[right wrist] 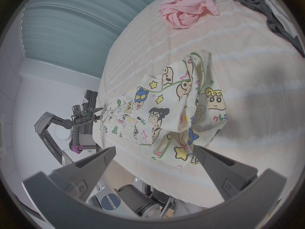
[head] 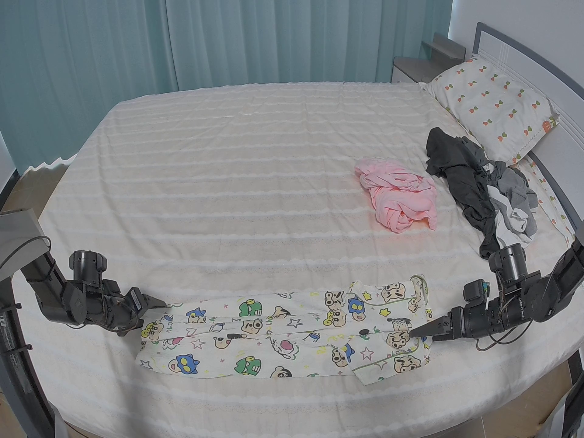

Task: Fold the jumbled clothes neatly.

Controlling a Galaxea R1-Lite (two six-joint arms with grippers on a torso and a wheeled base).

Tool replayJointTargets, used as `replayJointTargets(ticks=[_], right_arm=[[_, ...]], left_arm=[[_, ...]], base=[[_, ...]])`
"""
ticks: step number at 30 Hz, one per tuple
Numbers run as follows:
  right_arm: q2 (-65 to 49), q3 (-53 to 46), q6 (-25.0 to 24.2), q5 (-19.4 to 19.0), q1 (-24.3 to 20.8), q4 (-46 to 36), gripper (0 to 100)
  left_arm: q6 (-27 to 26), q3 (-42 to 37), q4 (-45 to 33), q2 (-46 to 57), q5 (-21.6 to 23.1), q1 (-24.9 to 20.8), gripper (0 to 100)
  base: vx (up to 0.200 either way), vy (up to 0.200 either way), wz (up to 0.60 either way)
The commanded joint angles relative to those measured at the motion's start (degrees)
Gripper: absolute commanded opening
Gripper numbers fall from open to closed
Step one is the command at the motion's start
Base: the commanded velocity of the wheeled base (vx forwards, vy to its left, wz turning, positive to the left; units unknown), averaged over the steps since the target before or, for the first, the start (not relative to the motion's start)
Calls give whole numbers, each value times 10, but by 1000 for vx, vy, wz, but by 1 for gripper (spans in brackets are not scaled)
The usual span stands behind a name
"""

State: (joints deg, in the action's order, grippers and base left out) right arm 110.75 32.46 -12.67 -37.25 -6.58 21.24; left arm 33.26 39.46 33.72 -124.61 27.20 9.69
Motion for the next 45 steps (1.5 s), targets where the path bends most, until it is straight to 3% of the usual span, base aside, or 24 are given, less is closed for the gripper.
replayJointTargets(ticks=[1,18,28,34,35,44,45], right_arm=[[-1,0,0,0,2,0,100],[0,-1,1,0,2,-1,100],[0,-1,1,0,1,-1,100],[-1,-1,0,0,1,-1,100],[-1,-1,0,0,1,-1,100],[-12,3,-17,5,6,32,100],[-32,9,-61,9,2,61,100]], left_arm=[[-7,-4,-1,-3,-2,-10,0],[-13,4,6,59,-7,-10,0],[-11,-1,86,16,-7,-9,0],[-12,-1,94,-9,-10,-8,0],[-13,-2,95,-11,-10,-8,100],[-14,-32,95,10,-6,12,100],[-13,-63,95,39,14,36,100]], base=[[0,0,0],[0,0,0],[0,0,0],[0,0,0],[0,0,0],[0,0,0],[0,0,0]])
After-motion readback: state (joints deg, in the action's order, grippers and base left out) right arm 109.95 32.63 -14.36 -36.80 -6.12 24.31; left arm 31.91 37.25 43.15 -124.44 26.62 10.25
